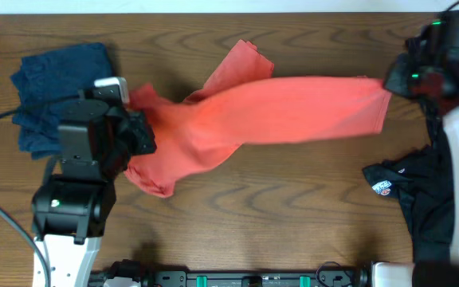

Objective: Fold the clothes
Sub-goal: 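Lift the shirt with both grippers and stretch it wide in the air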

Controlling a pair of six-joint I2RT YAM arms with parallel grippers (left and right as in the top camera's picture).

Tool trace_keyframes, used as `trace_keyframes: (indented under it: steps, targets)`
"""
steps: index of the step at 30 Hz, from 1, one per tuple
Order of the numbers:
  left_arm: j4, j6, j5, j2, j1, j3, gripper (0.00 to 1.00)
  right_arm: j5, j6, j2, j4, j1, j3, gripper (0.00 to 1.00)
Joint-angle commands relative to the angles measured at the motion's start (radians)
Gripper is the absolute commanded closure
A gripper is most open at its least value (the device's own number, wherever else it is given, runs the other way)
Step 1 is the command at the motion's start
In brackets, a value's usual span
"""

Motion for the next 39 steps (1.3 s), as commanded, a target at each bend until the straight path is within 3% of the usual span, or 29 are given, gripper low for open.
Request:
trace_keyframes:
  steps: [1, 9, 17, 24, 31, 39]
  targets:
    - [0.005, 0.056, -0.035, -0.013, 0.007, 0.047, 0.94, 0.012, -0.038, -0.059, -0.023, -0.013, 0.016, 0.99]
    - [-0.002, 0.093, -0.040, -0.087, 0.007, 0.111, 0.94, 0.121, -0.041, -0.183, 0.021, -0.014, 0.027, 0.99]
    - [-0.008, 0.123, -0.157, -0.187, 0.007, 0.327, 0.94, 0.156, -0.041, -0.346, 0.217, -0.014, 0.046, 0.99]
    - [0.035, 0.124, -0.156, -0.197, 0.007, 0.381, 0.94, 0.221, -0.053, -0.402, 0.338, -0.014, 0.046, 0.99]
    - [0.044, 0.164, -0.156, -0.066, 0.007, 0.381, 0.94, 0.190, -0.067, -0.254, 0.339, -0.013, 0.046, 0.99]
    - [0.143, 0.192, -0.155, 0.272, 0.007, 0.381, 0.94, 0.100, -0.085, 0.074, 0.453, -0.010, 0.046, 0.99]
